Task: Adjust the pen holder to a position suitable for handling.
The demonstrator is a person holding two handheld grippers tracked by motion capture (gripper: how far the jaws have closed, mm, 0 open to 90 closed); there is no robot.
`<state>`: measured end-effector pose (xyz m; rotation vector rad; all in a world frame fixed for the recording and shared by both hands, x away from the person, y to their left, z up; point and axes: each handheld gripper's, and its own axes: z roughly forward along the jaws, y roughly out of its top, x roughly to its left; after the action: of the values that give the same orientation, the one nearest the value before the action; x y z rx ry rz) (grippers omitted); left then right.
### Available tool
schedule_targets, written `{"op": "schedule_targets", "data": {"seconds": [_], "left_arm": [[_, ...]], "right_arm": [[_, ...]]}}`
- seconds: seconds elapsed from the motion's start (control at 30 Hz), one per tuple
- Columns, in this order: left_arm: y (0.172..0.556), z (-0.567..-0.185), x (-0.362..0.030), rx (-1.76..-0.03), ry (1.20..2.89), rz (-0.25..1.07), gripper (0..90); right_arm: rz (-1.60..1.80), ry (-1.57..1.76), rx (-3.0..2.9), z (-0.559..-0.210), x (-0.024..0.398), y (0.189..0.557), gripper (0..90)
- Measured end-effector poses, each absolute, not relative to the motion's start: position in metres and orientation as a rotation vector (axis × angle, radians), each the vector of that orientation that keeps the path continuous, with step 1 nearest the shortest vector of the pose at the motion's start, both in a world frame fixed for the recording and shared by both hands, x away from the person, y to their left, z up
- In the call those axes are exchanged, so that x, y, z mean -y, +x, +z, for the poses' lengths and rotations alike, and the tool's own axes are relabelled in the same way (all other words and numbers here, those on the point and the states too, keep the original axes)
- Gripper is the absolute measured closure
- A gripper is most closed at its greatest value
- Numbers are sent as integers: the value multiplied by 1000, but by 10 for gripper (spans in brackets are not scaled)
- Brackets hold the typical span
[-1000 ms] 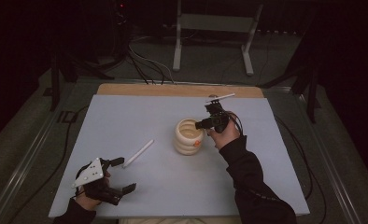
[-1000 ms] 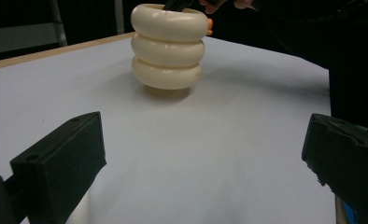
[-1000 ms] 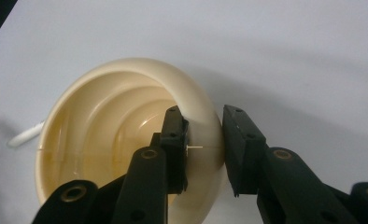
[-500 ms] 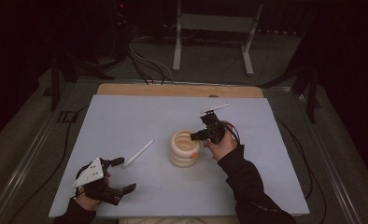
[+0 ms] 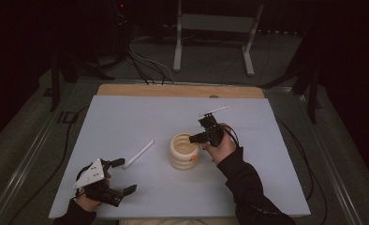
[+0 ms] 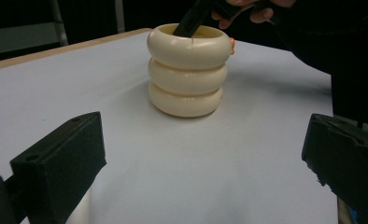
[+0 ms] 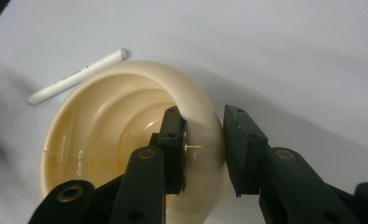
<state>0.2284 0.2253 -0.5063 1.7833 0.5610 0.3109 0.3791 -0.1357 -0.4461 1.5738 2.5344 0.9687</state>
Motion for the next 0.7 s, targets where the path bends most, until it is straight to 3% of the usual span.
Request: {"op": "schedule_targets", "data": {"seconds": [0.47,0.7], "left_arm": [[228,-506,-226,-560,1787,314,1],[228,-506,-225,-557,1793,318,1]], "right_arm": [[1112,1475,-2473,-425,149,376,529],[1181,1385,-2416,-412,166,370,409]]}}
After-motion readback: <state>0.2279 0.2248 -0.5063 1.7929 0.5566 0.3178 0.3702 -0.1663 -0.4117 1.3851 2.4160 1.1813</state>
